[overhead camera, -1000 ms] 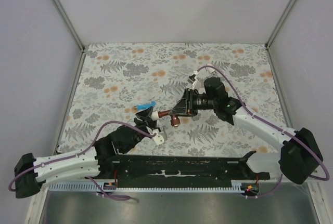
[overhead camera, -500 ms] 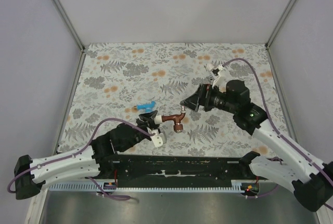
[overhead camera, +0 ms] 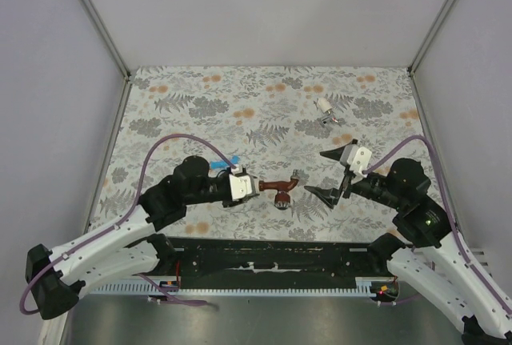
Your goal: Install the water faucets
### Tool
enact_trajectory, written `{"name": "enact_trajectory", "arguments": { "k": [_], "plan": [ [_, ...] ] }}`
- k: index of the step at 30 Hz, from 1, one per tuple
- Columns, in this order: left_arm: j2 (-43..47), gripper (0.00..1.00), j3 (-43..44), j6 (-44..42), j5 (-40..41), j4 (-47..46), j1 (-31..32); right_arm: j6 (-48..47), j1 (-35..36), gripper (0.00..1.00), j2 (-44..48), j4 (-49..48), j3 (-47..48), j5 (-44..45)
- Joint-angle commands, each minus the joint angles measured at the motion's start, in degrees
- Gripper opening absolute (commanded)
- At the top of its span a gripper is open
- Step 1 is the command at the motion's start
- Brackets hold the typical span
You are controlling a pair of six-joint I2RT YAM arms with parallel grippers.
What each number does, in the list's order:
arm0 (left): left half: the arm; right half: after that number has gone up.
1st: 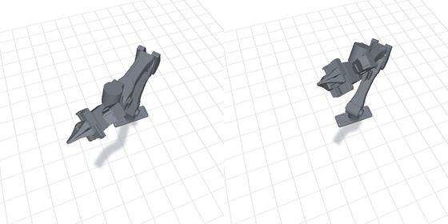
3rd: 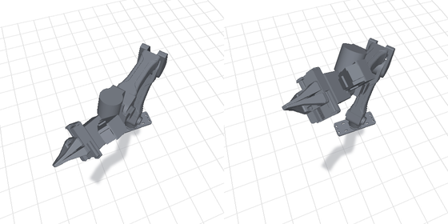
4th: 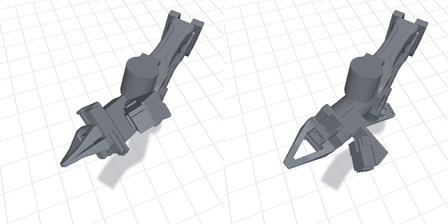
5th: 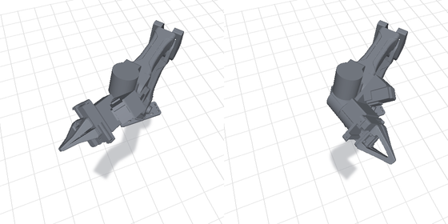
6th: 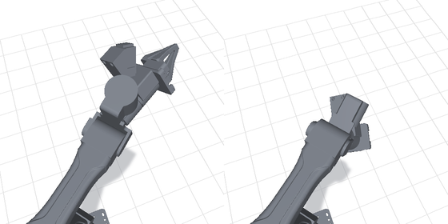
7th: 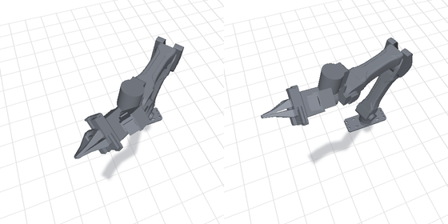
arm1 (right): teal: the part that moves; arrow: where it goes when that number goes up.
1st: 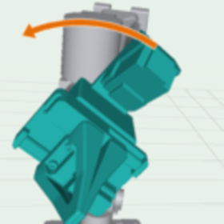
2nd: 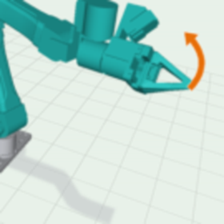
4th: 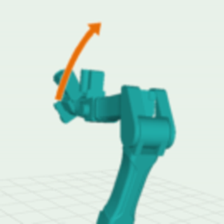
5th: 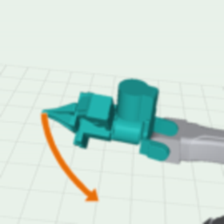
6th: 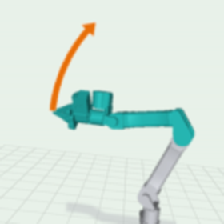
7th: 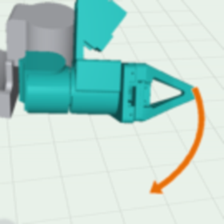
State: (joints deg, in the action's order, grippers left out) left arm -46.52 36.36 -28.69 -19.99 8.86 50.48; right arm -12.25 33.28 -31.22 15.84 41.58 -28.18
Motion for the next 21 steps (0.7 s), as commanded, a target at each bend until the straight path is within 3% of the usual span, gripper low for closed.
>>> {"name": "enact_trajectory", "arguments": {
  "k": [1, 6, 21],
  "plan": [
    [-2.25, 0.02, 4.86, 6.1, -14.62, 2.29, -1.43, -12.62, 0.56, 0.98, 1.07, 3.5, 0.6, -5.64],
    [-3.92, 0.02, 6.27, 8.47, -19.73, 2.39, -1.96, -14.55, 1.17, 0.98, 0.55, 4.55, 1.13, -11.71],
    [-6.74, 0.02, 7.59, 12.16, -22.28, 1.51, -2.58, -18.15, 12.07, 0.98, -3.93, 6.49, 1.57, -6.72]
  ]
}}
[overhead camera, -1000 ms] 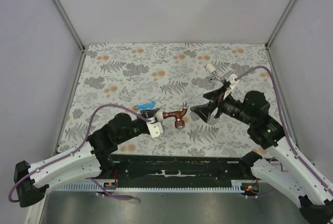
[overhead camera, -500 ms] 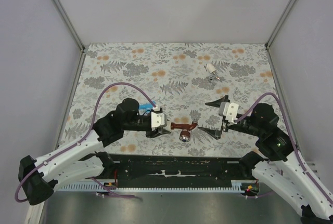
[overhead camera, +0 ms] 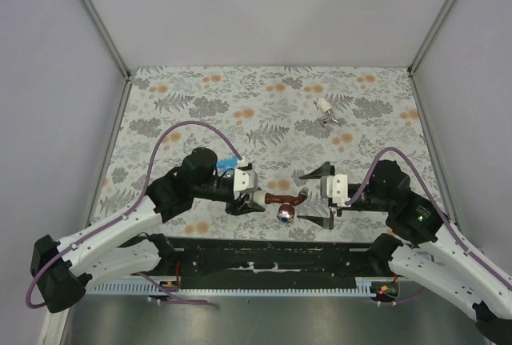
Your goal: Install the water faucets
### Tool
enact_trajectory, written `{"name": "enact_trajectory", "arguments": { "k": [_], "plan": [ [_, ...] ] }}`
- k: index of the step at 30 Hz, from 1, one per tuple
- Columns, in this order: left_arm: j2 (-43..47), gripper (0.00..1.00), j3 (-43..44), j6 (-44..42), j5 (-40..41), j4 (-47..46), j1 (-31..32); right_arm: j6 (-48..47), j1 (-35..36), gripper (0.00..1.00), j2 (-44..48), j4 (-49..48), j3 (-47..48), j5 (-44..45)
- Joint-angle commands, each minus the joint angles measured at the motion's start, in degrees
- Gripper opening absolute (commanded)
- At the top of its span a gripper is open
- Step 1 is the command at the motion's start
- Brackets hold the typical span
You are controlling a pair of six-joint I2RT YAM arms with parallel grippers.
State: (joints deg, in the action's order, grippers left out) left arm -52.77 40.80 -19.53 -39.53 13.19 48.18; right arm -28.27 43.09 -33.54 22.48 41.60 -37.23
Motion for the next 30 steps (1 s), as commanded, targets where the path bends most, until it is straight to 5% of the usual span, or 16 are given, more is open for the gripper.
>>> {"name": "enact_trajectory", "arguments": {
  "k": [1, 9, 14, 18, 20, 22, 26, 30],
  "plan": [
    [-0.66, 0.02, 3.32, 3.18, -3.01, -2.82, -0.37, -2.4, 2.96, 0.98, -2.31, -0.16, 1.55, 3.04],
    [-1.37, 0.02, 3.85, 3.97, -4.59, -2.64, -0.37, -0.83, 6.21, 0.98, -6.01, -2.44, 1.81, 3.31],
    [-0.66, 0.02, 3.76, 3.45, -4.24, -2.47, -0.37, 2.6, 6.48, 0.88, -8.9, -4.64, 2.6, 1.55],
    [-0.14, 0.02, 3.59, 3.01, -3.28, -2.38, -0.37, 5.59, 6.57, 0.67, -12.33, -3.5, 4.8, 0.32],
    [0.21, 0.02, 3.41, 2.66, -2.84, -2.21, -0.28, 7.17, 6.48, 0.41, -13.74, -3.32, 5.59, -0.03],
    [0.57, 0.02, 3.33, 2.39, -2.22, -2.2, -0.37, 8.84, 6.57, 0.28, -14.97, -3.49, 6.21, -0.47],
    [1.53, 0.02, 2.71, 0.81, 0.06, -2.29, -0.37, 13.41, 6.57, 0.22, -16.38, -4.9, 6.65, -2.14],
    [4.6, 0.02, 0.35, -0.33, 6.46, -5.18, -0.37, 22.35, 6.48, 0.07, -19.1, -8.15, 6.82, -1.18]
  ]
}}
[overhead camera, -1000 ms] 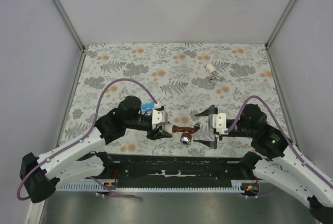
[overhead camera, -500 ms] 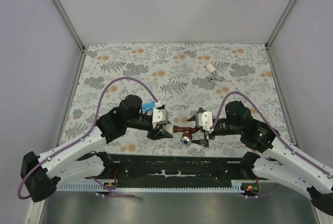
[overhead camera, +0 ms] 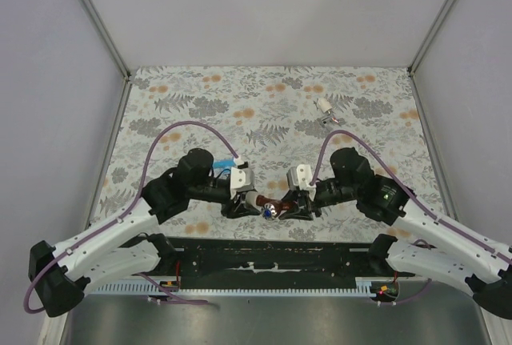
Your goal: Install the water faucets
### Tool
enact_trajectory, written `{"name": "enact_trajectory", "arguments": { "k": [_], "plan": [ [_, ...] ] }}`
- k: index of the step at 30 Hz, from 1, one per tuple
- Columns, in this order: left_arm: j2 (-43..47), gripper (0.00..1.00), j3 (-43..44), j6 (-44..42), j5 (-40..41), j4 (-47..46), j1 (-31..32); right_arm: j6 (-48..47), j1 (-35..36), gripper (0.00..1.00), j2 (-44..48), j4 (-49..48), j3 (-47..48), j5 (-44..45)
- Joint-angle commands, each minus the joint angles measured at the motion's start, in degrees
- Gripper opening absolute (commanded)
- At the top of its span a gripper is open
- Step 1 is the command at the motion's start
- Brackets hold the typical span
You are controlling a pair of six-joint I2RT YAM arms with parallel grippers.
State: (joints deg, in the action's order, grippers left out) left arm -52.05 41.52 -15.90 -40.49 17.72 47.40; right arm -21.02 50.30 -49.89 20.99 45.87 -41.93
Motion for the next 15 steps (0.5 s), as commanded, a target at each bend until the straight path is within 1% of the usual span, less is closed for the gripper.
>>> {"name": "enact_trajectory", "arguments": {
  "k": [1, 5, 9, 10, 12, 15],
  "plan": [
    [5.11, 0.02, -0.99, -4.4, 9.44, -10.67, 0.42, 17.82, -0.65, 0.01, -3.54, -7.54, 2.65, 4.13],
    [9.94, 0.02, -4.6, -6.42, 19.37, -14.89, 0.59, 29.08, -0.65, 0.0, -6.27, -10.09, 2.74, 11.24],
    [13.37, 0.02, -7.58, -9.58, 27.99, -19.02, 1.47, 41.9, -0.73, 0.0, -7.33, -13.25, 2.21, 21.51],
    [14.08, 0.02, -8.37, -10.2, 29.84, -19.82, 1.91, 43.59, -0.73, 0.0, -7.59, -13.69, 2.12, 23.11],
    [15.13, 0.02, -9.61, -11.34, 32.22, -21.22, 2.7, 45.44, -0.73, 0.0, -8.55, -14.14, 2.21, 23.65],
    [15.75, 0.02, -10.84, -11.26, 34.42, -23.16, 3.05, 44.93, -0.73, 0.0, -9.35, -13.96, 2.21, 25.13]
  ]
}}
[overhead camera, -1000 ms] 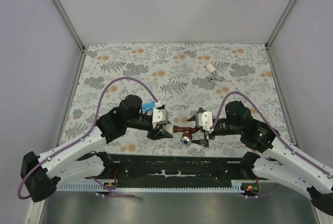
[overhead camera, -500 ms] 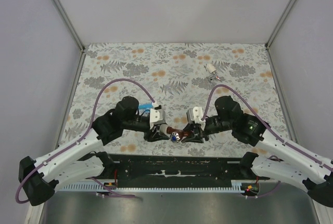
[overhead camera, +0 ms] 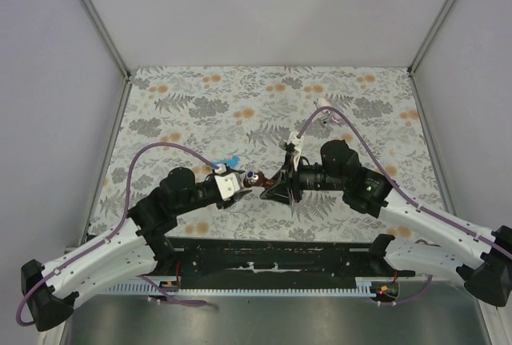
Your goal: Install the water faucets
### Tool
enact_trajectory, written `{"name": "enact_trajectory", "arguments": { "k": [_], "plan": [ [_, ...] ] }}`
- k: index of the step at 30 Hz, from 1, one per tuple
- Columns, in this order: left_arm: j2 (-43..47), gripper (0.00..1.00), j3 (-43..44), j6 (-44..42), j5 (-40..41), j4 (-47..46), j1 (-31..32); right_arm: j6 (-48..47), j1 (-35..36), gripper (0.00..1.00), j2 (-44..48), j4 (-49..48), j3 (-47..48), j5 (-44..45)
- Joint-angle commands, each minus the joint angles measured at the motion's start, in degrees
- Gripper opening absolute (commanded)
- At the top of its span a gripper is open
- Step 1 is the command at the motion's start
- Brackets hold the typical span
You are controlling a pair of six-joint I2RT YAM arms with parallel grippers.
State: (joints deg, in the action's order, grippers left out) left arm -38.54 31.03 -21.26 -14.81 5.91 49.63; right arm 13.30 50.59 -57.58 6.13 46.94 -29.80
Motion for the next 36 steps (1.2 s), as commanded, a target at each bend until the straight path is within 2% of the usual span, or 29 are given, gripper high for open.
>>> {"name": "enact_trajectory", "arguments": {
  "k": [1, 6, 7, 8, 15, 21, 23, 27, 32, 34, 36],
  "plan": [
    [2.33, 0.07, -0.44, -5.47, 10.74, -11.88, 0.82, 9.82, -1.02, 0.0, -1.74, 1.51, 1.05, 14.15],
    [2.33, 0.56, 0.17, -2.13, 24.19, -13.91, 0.74, 6.22, -2.24, 0.0, -1.57, 5.29, 0.79, 20.47],
    [2.33, 0.76, 0.26, -1.95, 26.47, -14.52, 0.65, 5.43, -2.77, 0.0, -1.57, 5.99, 0.7, 21.62],
    [2.42, 0.8, 0.18, -1.69, 28.76, -15.05, 0.73, 4.81, -3.38, 0.0, -1.66, 6.69, 0.61, 23.19],
    [0.4, 0.84, 1.84, 1.83, 41.6, -17.08, -0.23, -0.02, -11.38, 0.0, -6.74, 6.97, -0.27, 33.57],
    [-0.39, 0.85, 3.34, 6.48, 45.65, -16.11, -4.88, 1.19, -17.88, 0.0, -13.86, -4.18, -0.97, 39.46],
    [-0.39, 0.86, 4.21, 8.41, 46.45, -15.15, -6.72, 4.08, -20.43, 0.0, -17.72, -8.65, -0.71, 38.43],
    [-0.65, 0.88, 5.8, 12.89, 48.38, -13.12, -11.12, 17.69, -25.09, 0.0, -26.5, -19.55, -1.06, 33.41],
    [-0.92, 0.88, 6.94, 16.68, 50.84, -11.72, -15.26, 30.63, -28.08, 0.01, -37.41, -33.79, -3.25, 32.88],
    [-0.74, 0.88, 7.2, 16.86, 51.28, -11.19, -15.96, 34.67, -29.57, 0.21, -40.58, -38.63, -4.48, 31.92],
    [-0.48, 0.88, 7.38, 16.95, 51.2, -11.01, -16.23, 36.79, -31.16, 0.36, -42.69, -39.18, -4.92, 29.98]
  ]
}}
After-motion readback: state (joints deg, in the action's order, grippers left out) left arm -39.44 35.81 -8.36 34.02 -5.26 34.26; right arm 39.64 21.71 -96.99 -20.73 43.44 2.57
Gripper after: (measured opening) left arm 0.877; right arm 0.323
